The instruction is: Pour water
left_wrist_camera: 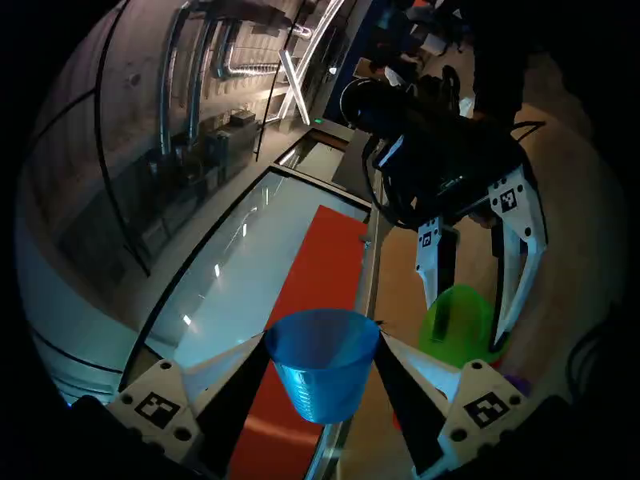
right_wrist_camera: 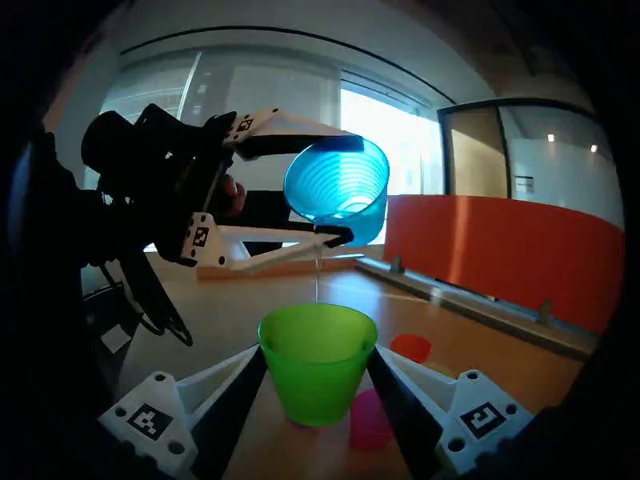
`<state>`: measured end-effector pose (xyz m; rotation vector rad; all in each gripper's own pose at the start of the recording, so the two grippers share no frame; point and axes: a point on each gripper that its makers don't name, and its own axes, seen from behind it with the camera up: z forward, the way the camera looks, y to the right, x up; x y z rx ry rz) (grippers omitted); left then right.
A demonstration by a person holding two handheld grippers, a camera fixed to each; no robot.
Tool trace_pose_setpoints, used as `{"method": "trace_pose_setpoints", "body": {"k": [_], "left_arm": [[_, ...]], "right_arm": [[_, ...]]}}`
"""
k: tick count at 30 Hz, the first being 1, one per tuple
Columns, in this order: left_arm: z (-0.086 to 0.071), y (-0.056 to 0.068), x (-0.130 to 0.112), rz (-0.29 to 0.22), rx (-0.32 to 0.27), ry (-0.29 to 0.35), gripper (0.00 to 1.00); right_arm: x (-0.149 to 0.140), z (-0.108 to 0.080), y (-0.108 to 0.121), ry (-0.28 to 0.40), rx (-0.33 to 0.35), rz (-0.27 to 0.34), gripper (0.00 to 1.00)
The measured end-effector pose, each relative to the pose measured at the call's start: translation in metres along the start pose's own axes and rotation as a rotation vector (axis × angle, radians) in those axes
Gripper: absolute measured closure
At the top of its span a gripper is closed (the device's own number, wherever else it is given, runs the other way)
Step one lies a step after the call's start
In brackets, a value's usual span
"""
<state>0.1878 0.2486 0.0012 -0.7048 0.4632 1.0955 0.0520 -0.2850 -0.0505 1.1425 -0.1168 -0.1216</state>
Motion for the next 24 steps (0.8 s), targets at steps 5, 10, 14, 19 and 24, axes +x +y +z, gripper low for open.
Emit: {"method": "trace_pose_setpoints", "body": {"k": [5,10,14,19,24], "left_arm": [[-0.0001,-0.0021,0.0009,0.012,0.003,0.000,0.13],[-0.0005,-0.0029,0.0019,0.026,0.003,0.000,0.13],[-0.0002,-0.0021,0.0020,0.029,0.001,-0.001,0.13],[0.0009,-0.0020,0.0023,0.037,0.003,-0.001,0.13],[0.0010,-0.0027,0.0019,0.047,0.004,-0.002,0.13]], "right_arm": [[0.0017,0.0002,-0.0014,0.005,0.001,-0.002,0.11],[0.0020,0.0002,-0.0012,0.008,0.000,-0.005,0.11],[0.0024,0.0000,-0.0015,0.009,0.000,-0.004,0.11],[0.0024,-0.0001,-0.0009,0.010,-0.002,-0.004,0.11],[0.0025,-0.0001,-0.0003,0.010,-0.003,-0.005,0.11]]}}
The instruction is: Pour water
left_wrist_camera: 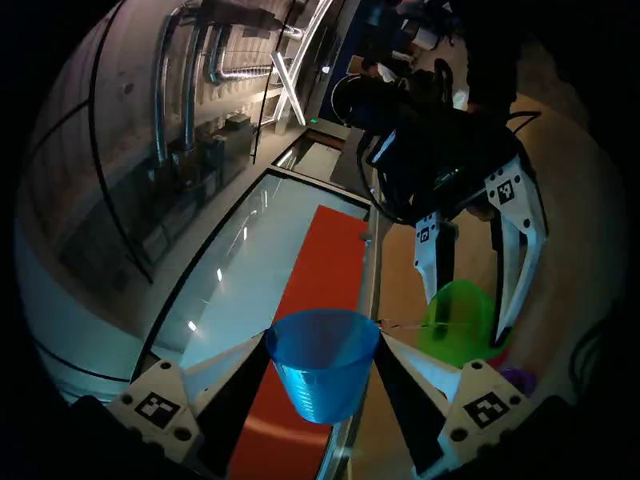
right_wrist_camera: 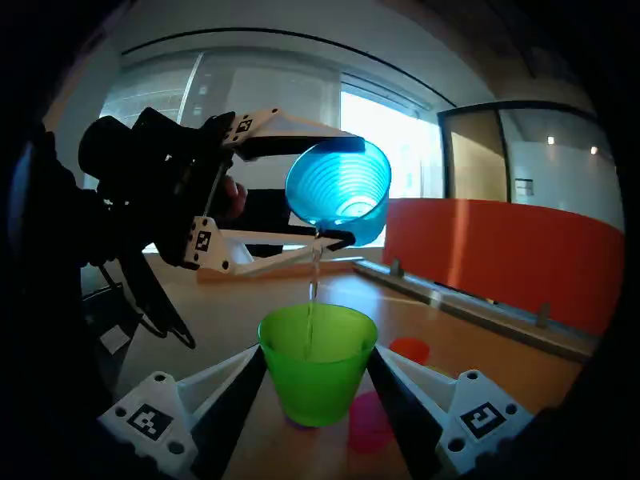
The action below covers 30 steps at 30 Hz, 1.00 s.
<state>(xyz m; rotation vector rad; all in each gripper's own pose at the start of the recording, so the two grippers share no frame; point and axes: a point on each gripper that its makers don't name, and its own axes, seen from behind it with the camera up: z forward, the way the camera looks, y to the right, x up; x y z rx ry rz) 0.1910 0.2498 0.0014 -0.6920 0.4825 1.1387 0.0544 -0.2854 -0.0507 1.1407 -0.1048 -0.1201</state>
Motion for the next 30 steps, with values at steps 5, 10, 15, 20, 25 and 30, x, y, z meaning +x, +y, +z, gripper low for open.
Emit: {"method": "trace_pose_setpoints", "body": {"k": [5,10,15,20,25,30], "left_arm": [[0.0001,-0.0006,0.0005,0.004,0.003,0.001,0.13],[0.0005,0.0006,0.0013,0.013,0.001,0.002,0.12],[0.0010,0.0015,0.0021,0.015,-0.002,0.003,0.13],[0.0015,0.0004,0.0028,0.024,-0.002,0.003,0.13],[0.0012,-0.0014,0.0035,0.026,-0.001,0.004,0.13],[0.0010,-0.0014,0.0041,0.029,-0.002,0.004,0.13]], "right_arm": [[0.0007,0.0002,-0.0004,0.002,0.000,-0.001,0.11],[0.0003,0.0001,0.0001,0.001,0.000,-0.002,0.11],[-0.0005,0.0000,0.0011,0.003,-0.001,-0.001,0.11],[-0.0003,0.0000,0.0011,0.003,0.000,0.000,0.11],[0.0005,-0.0002,0.0011,0.004,-0.001,0.000,0.11],[0.0014,-0.0001,0.0017,0.005,-0.001,0.000,0.11]]}}
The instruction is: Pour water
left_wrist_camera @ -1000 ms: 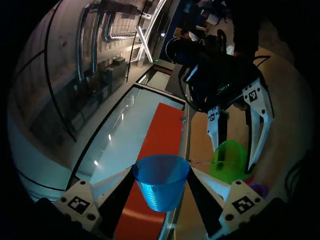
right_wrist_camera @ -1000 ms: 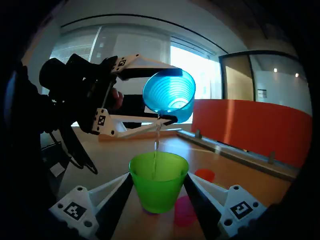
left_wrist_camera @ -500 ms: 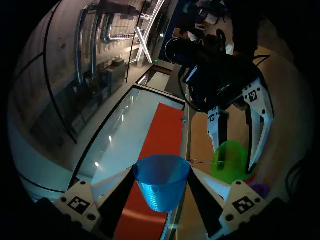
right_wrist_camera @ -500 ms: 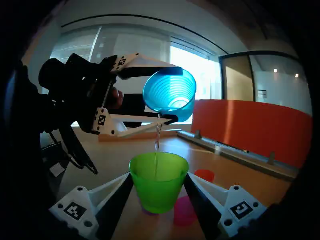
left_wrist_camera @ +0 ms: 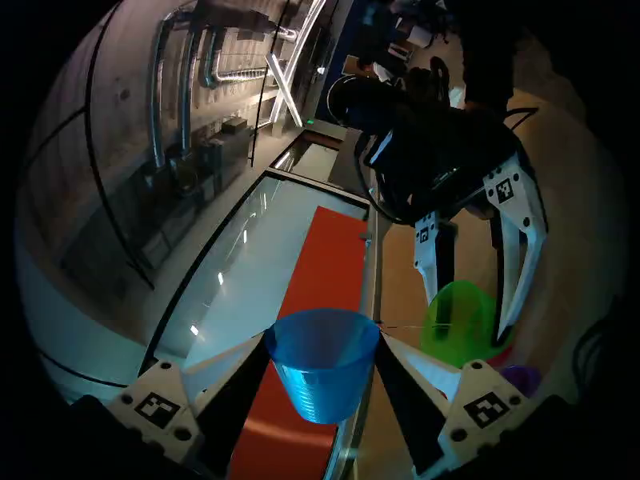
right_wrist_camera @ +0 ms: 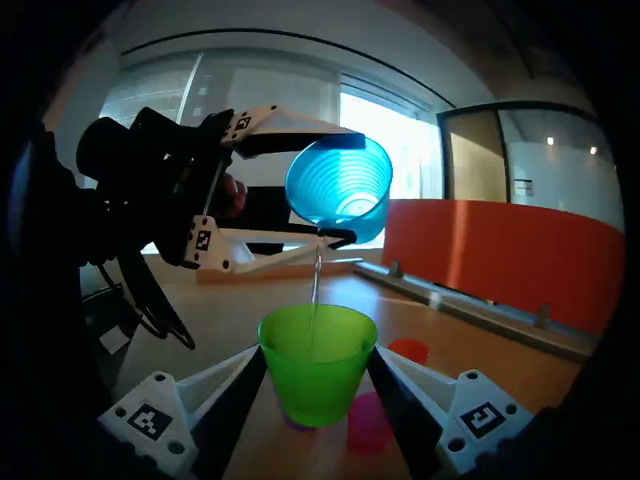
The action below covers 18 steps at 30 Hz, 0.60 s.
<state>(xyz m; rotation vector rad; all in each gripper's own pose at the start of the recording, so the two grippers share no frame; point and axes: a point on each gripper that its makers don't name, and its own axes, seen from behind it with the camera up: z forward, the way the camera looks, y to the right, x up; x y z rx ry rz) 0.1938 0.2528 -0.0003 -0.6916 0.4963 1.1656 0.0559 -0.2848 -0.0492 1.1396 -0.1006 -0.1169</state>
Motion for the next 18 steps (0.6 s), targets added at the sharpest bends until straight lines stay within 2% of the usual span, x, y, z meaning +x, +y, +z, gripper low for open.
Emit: {"method": "trace_pose_setpoints", "body": {"k": [18], "left_arm": [[-0.0007,0.0004,0.0017,0.031,-0.002,0.000,0.12]], "right_arm": [[0.0022,0.0003,0.0010,0.005,-0.001,-0.004,0.11]]}}
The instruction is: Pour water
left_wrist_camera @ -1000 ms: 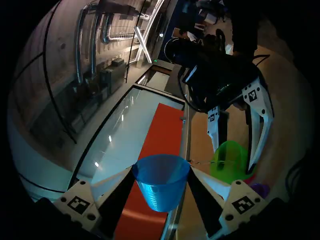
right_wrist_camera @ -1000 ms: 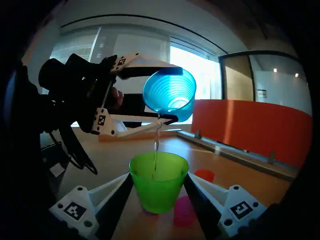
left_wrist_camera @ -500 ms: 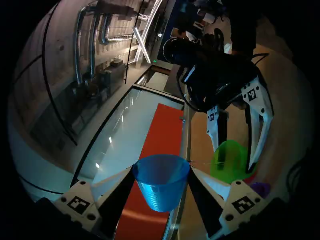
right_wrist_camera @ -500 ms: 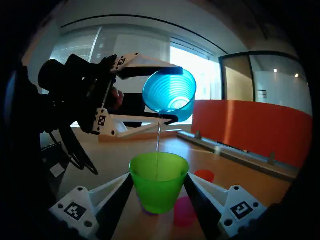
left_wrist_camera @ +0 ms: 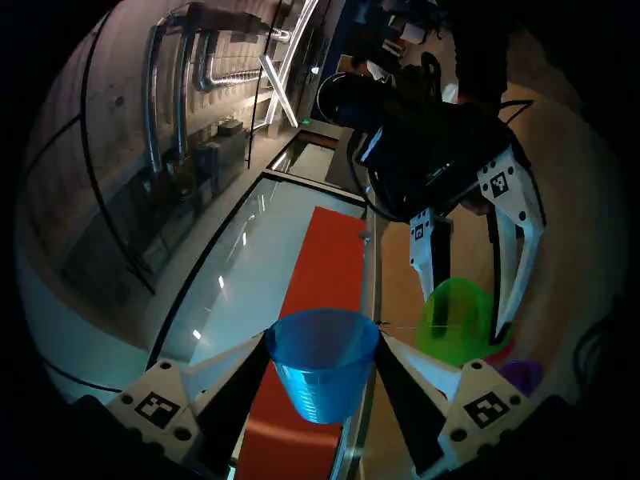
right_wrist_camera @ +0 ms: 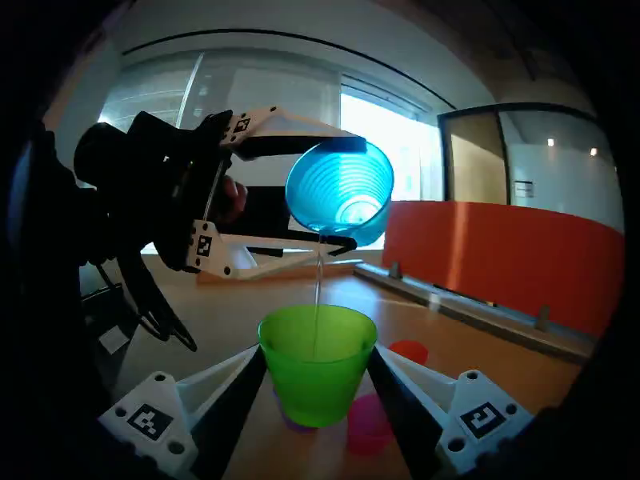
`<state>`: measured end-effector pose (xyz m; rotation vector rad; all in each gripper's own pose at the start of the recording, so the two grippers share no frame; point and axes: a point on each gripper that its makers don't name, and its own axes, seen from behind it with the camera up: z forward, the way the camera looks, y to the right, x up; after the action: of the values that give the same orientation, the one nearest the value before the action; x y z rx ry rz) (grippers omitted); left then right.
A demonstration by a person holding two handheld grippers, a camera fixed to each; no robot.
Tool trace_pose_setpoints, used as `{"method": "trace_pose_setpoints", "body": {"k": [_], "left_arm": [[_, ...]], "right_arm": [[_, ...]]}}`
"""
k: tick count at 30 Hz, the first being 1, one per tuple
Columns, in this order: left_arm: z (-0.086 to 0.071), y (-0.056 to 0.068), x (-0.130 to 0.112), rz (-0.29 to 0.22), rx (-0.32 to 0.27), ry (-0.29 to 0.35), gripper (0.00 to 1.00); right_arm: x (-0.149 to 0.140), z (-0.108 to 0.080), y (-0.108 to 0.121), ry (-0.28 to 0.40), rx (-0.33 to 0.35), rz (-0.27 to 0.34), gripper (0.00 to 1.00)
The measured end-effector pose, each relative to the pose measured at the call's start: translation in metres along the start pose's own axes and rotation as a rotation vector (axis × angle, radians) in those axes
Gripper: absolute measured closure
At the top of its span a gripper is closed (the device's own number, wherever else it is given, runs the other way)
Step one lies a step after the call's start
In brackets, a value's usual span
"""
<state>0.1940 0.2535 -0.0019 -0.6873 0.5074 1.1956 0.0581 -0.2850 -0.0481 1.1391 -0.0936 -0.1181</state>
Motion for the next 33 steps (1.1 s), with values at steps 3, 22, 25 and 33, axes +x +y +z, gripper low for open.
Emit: {"method": "trace_pose_setpoints", "body": {"k": [3,22,25,33], "left_arm": [[-0.0005,-0.0004,0.0006,0.003,0.003,0.001,0.13],[-0.0024,-0.0036,0.0024,0.035,0.005,-0.001,0.12],[-0.0030,-0.0043,0.0024,0.038,0.006,-0.002,0.12],[-0.0027,-0.0044,0.0022,0.041,0.007,-0.002,0.13]], "right_arm": [[0.0005,0.0002,0.0000,0.001,0.000,-0.001,0.11],[0.0032,0.0012,-0.0004,0.001,-0.001,-0.009,0.12],[0.0035,0.0013,-0.0006,0.001,-0.002,-0.010,0.11],[0.0047,0.0014,-0.0002,0.001,-0.003,-0.011,0.11]]}}
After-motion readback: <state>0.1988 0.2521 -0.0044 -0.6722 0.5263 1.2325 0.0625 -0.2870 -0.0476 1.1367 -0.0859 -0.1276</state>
